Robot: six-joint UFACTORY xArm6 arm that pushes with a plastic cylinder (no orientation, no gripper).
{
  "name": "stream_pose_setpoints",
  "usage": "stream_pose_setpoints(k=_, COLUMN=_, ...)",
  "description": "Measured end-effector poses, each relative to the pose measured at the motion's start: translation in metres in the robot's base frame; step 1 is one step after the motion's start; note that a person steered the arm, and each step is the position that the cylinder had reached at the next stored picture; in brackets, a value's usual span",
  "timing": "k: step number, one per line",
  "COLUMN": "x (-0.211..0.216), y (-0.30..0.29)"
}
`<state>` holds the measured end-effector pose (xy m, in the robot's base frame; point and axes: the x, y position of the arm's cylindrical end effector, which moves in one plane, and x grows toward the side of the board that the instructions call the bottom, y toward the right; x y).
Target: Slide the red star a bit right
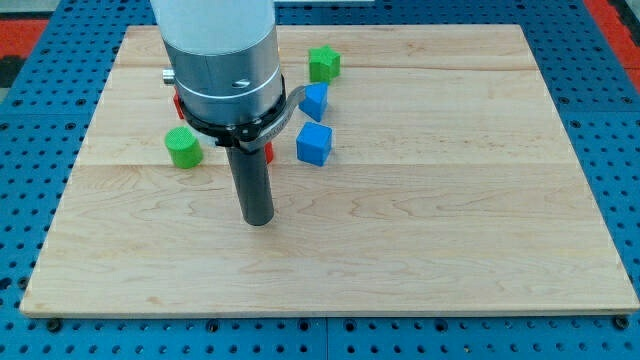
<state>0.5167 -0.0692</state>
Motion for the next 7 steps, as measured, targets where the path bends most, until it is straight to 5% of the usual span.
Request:
stream_pose_setpoints(k=4, x=-0.024, y=0.002)
stream_pose_setpoints(k=7, x=-0.043, y=-0.101)
